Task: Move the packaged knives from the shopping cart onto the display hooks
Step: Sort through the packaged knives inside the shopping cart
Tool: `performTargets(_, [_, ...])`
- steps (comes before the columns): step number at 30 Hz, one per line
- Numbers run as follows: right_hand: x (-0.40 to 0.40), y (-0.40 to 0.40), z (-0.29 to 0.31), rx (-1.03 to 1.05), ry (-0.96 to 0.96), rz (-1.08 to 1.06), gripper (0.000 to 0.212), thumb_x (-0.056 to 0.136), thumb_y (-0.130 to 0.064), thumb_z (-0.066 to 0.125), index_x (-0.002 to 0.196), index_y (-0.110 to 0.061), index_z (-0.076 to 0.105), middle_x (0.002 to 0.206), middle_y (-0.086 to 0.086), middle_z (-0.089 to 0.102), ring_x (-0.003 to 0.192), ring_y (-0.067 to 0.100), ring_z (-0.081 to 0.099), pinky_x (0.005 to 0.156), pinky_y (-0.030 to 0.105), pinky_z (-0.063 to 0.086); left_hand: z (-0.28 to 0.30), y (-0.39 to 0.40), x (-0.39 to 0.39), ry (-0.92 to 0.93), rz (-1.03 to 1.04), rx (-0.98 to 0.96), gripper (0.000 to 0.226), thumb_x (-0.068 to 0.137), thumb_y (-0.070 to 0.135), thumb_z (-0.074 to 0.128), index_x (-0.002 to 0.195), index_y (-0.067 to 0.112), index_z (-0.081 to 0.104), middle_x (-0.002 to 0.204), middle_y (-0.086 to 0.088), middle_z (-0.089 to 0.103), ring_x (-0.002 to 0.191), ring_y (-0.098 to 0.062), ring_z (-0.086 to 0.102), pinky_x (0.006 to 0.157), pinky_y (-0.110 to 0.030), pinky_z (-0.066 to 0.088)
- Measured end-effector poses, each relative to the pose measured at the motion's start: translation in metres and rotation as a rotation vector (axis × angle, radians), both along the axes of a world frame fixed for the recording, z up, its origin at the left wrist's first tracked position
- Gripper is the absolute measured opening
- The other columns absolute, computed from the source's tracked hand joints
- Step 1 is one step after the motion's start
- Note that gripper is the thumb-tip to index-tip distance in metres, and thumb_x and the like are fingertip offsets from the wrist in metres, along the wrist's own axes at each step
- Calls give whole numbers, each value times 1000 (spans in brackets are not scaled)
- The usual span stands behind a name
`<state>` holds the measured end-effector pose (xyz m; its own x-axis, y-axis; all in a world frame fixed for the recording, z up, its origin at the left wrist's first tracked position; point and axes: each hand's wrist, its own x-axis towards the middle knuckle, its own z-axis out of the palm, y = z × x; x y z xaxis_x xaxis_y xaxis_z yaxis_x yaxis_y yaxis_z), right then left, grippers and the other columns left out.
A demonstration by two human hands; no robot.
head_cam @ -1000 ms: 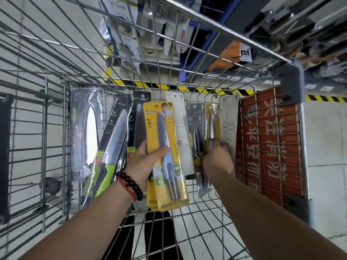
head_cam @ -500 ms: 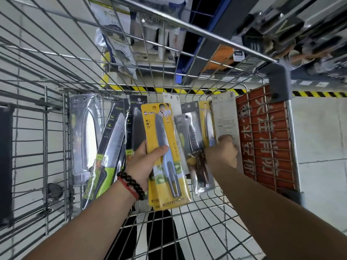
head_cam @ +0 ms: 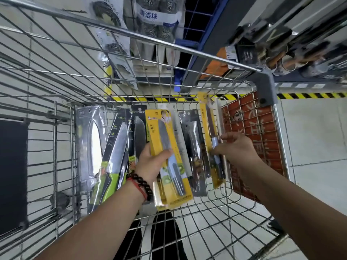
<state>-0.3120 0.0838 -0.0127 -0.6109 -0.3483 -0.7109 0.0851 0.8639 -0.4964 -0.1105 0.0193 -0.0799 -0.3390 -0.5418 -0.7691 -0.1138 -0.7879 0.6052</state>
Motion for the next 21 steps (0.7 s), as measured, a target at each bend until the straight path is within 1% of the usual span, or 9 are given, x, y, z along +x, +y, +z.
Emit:
performTargets(2, [15,-1,17,-46,-8,66,43,69,0,81,102,-17,59,78,10,72,69,18,72,58,28,53,8,4,-7,15,-18,-8,49,85,27,71,126,32,46,121,19,55,115,-9,52,101,-30,33])
performTargets(4, [36,-2,19,-60,-1,158,47,66,-7,85,105,-22,62,78,3,73,73,16,72,63,32,56,11,10,-13,-16,-57,-26,72,86,27,70,146,24,31,140,11,42,128,-12,40,105,-31,30])
performTargets(6, [57,0,13,-91,-28,206,50,65,-9,85,108,-24,65,75,-1,73,68,13,71,64,37,59,10,14,-19,-43,-69,-80,53,87,22,68,135,27,47,134,8,53,118,-11,52,100,-30,41])
performTargets(8, [72,3,4,-113,-51,206,47,67,-7,82,106,-28,67,75,-4,70,68,15,70,68,41,60,12,15,-19,-46,-64,-28,30,84,20,71,108,34,60,113,2,69,100,-15,65,88,-34,52])
performTargets(10, [82,5,-1,-163,-102,174,40,70,-6,80,95,-33,67,78,-4,63,65,13,63,66,34,59,14,14,-15,-3,-26,99,29,78,24,74,104,34,63,106,-4,72,97,-23,68,88,-42,55])
performTargets(13, [93,6,-7,-187,-62,216,35,73,-17,81,93,-41,64,97,-3,56,80,5,56,57,7,44,9,14,-3,68,55,262,36,75,32,69,111,30,67,104,-9,73,95,-30,69,87,-48,54])
performTargets(16, [105,5,-17,-148,-48,157,32,71,-28,83,95,-35,63,113,-5,56,98,9,55,67,11,45,10,13,7,75,128,379,36,87,42,57,101,13,73,98,-14,72,83,-30,69,85,-46,53])
performTargets(19, [116,2,-27,-114,-165,44,21,77,-25,78,89,-26,61,97,-2,69,89,17,67,80,37,56,4,6,17,67,199,290,72,73,70,61,123,19,65,125,-7,64,113,-25,60,107,-49,40])
performTargets(21, [123,-1,-31,-103,-138,91,21,80,-25,75,90,-24,57,90,-4,67,81,14,66,75,34,55,9,2,21,14,111,216,80,70,77,58,132,27,55,137,6,50,128,-17,45,115,-46,27])
